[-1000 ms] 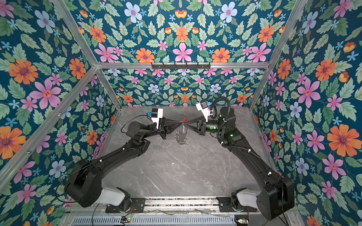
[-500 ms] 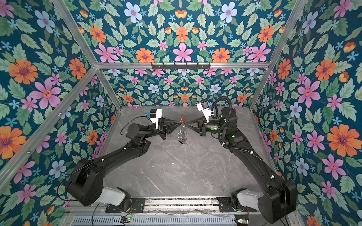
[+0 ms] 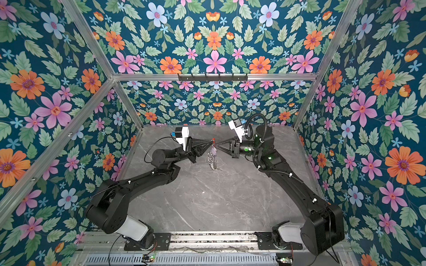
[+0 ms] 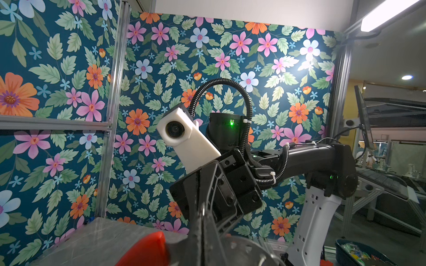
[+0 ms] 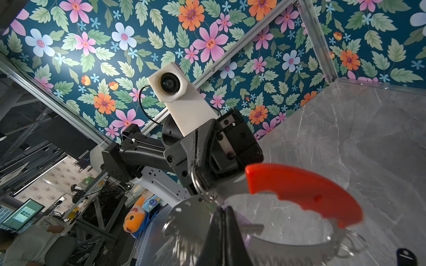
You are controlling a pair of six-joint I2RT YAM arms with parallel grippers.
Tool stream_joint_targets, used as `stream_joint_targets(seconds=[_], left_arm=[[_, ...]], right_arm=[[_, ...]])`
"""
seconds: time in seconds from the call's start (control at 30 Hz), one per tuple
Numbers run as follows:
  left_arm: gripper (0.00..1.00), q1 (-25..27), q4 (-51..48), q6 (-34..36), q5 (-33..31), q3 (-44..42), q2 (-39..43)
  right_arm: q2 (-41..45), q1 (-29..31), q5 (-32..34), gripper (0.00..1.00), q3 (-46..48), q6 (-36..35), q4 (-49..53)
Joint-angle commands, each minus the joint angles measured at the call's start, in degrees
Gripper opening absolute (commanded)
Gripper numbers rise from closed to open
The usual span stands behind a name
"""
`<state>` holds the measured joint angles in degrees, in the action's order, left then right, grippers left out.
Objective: Put the keys on the keyring
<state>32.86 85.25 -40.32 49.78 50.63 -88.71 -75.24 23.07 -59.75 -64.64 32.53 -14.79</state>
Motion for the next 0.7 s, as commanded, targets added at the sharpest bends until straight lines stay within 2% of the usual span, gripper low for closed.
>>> stream_joint_targets(seconds=[0.0, 0.17, 0.3, 0.4, 0.57, 0.67], left_arm=[[0.0, 0.3, 5.6, -1.4, -0.4, 0.6, -0.3], [0.0, 0.6, 6.8, -2.3, -0.5, 1.1, -1.4], [0.0, 0.6, 7.4, -2.9, -0.6, 1.3, -1.6], [0.0, 0.6, 7.4, -2.9, -0.5, 1.2, -1.5], [0.0, 0.6, 7.2, -2.9, -0.3, 1.0, -1.4], [0.0, 0.6, 7.3, -3.1, -0.3, 1.0, -1.6]], right_arm=[[-0.6, 0.6, 0.6, 0.0, -0.4, 0.9, -1.7], [-1.3, 0.7, 1.0, 0.01, -1.0, -0.3, 1.4], [0.0, 0.7, 3.6, 0.22, -2.4, -5.0, 8.0], [2.3, 0.4, 7.3, 0.32, -3.2, -10.1, 14.2], [6.2, -0.7, 12.9, 0.35, -3.4, -15.4, 19.7], [7.6, -0.8, 13.9, 0.35, -3.2, -16.5, 19.6]])
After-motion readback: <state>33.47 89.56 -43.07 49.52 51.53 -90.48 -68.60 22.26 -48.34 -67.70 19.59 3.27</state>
